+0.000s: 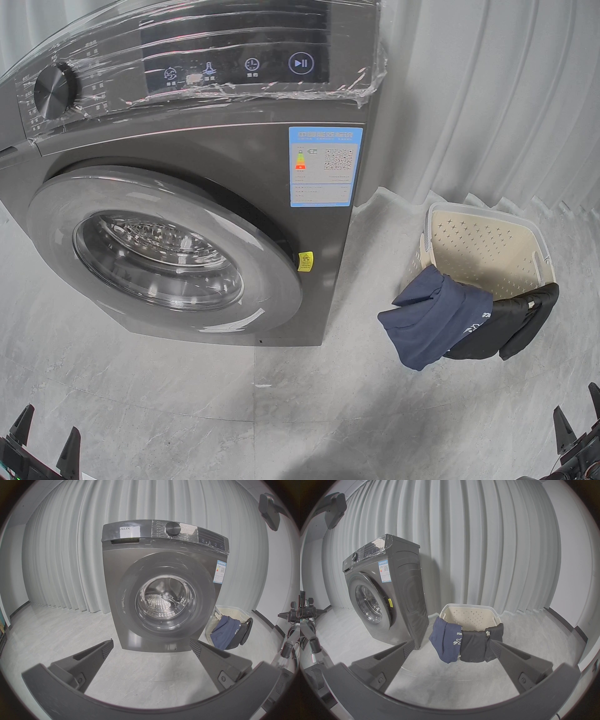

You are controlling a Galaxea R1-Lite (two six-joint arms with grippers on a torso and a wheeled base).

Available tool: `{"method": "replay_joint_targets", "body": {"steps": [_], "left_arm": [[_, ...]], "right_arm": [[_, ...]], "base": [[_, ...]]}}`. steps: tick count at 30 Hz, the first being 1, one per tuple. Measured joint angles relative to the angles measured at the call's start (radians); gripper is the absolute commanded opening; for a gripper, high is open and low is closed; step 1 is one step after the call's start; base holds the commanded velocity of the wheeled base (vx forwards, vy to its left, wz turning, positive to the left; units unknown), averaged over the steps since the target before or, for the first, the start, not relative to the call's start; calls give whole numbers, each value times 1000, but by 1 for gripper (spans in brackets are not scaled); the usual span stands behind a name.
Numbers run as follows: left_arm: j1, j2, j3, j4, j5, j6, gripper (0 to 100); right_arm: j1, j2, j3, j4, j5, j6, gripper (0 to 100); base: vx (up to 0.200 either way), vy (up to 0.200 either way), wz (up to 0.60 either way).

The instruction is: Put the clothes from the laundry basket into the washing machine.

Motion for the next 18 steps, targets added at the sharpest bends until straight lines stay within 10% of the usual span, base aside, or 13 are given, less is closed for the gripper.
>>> {"method": "replay_joint_targets", "body": {"steps": [18], "left_arm": [[0, 0, 0, 0, 0, -1, 100]], "right_arm": [[0, 0, 0, 0, 0, 0, 100]], "base": [[0, 33, 0]]}}
